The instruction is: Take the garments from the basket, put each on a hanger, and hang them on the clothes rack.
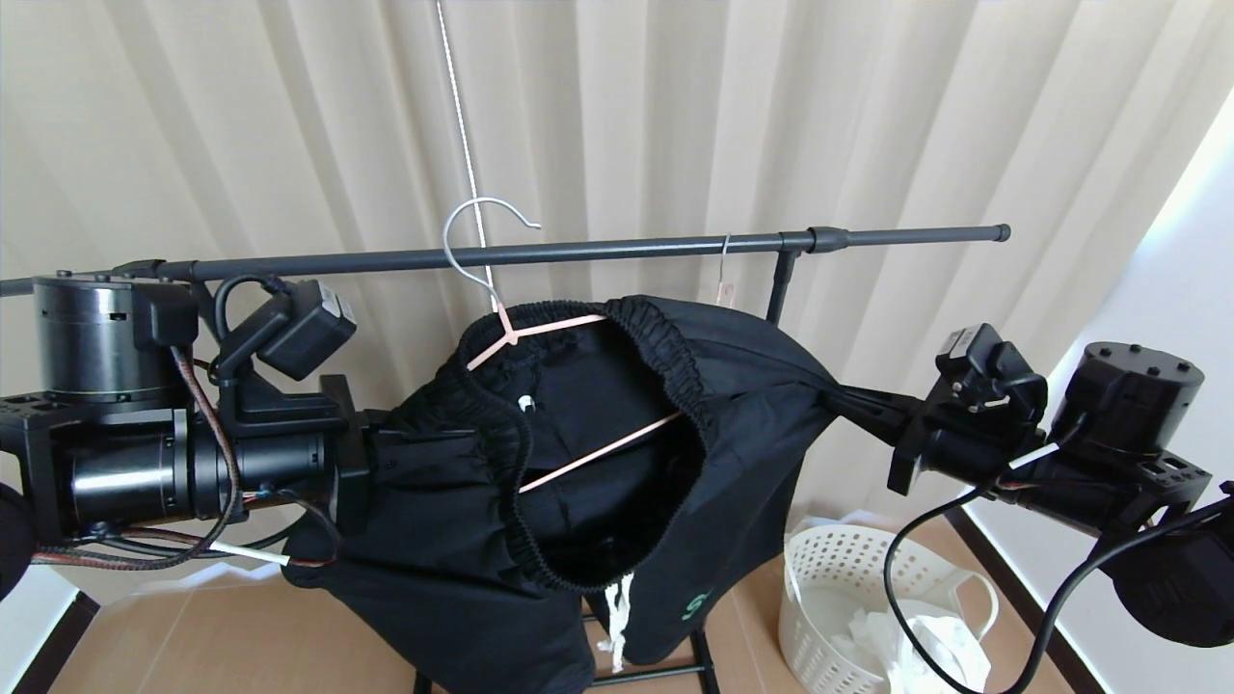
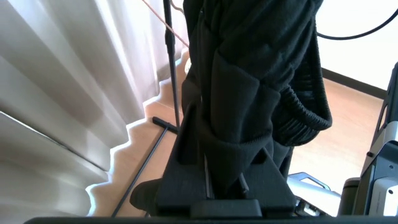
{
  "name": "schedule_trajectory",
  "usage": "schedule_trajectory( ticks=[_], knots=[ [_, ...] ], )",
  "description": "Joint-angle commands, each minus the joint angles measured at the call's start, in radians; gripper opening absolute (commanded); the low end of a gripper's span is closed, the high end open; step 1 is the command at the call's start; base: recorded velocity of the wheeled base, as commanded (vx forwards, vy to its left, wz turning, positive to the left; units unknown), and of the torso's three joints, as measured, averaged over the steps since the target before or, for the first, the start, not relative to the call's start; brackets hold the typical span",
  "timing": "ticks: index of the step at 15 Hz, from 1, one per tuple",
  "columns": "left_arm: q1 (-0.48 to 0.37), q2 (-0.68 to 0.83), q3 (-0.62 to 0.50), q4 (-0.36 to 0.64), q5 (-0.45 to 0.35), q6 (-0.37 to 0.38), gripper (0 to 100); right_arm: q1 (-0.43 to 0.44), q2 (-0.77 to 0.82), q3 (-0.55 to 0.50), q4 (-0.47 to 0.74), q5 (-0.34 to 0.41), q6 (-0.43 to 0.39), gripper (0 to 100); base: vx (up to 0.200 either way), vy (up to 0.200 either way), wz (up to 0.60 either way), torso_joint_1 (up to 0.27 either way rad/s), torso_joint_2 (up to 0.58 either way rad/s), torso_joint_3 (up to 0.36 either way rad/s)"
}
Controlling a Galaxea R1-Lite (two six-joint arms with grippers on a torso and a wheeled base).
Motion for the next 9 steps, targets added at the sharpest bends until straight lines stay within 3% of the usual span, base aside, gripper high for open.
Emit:
schedule_trajectory(
  ticks=[1, 8, 9],
  knots=[
    [0.003, 0.005, -0.002, -0.002, 0.002, 0.0, 0, 0.005, 0.002, 0.004, 0.0, 0.001, -0.002, 0, 0.0, 0.0, 0.0, 0.0, 0.0, 0.0],
    [0.009, 0.028, -0.009, -0.002, 0.002, 0.001, 0, 0.026, -0.01, 0.02, 0.004, -0.001, -0.004, 0, 0.0, 0.0, 0.0, 0.0, 0.0, 0.0],
    [0.009, 0.028, -0.009, -0.002, 0.003, 0.001, 0, 0.026, -0.01, 0.023, 0.0, -0.001, -0.004, 100, 0.0, 0.0, 0.0, 0.0, 0.0, 0.0]
  ],
)
